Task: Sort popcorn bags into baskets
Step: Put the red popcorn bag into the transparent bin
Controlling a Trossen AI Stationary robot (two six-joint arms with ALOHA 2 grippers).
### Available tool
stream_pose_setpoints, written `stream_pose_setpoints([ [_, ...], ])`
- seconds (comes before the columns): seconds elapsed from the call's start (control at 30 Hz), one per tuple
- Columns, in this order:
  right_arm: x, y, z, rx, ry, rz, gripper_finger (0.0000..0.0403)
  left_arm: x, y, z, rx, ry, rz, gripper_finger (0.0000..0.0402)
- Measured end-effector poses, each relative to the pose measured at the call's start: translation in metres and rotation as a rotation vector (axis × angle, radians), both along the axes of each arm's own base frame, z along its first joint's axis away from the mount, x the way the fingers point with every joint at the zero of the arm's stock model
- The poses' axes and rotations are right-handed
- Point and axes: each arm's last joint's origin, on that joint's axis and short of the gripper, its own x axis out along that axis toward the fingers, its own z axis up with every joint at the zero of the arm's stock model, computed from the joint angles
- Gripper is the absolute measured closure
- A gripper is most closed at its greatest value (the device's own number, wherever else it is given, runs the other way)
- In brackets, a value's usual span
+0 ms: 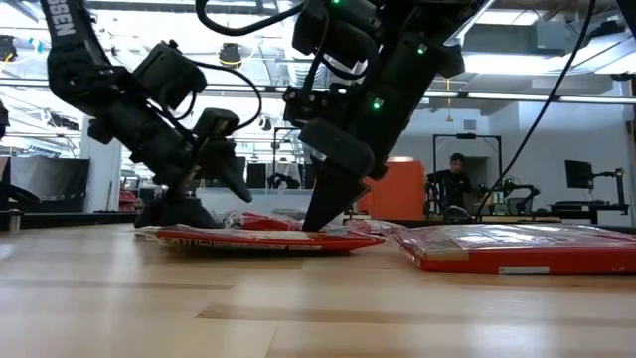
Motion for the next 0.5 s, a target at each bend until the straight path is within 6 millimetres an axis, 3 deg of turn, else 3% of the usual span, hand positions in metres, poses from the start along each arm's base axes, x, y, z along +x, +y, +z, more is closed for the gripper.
stream_pose_setpoints([
  [0.37,0.001,-0.011,-0.001,-0.032,0.012,0.025,0.0379,0.035,0.003,-0.004,-0.045,-0.016,-0.154,0.0146],
  [0.5,0.002,-0.011,0.0,-0.044,0.012,0.037,0.0388,0.042,0.003,0.001,-0.052,-0.03,-0.211,0.0177],
])
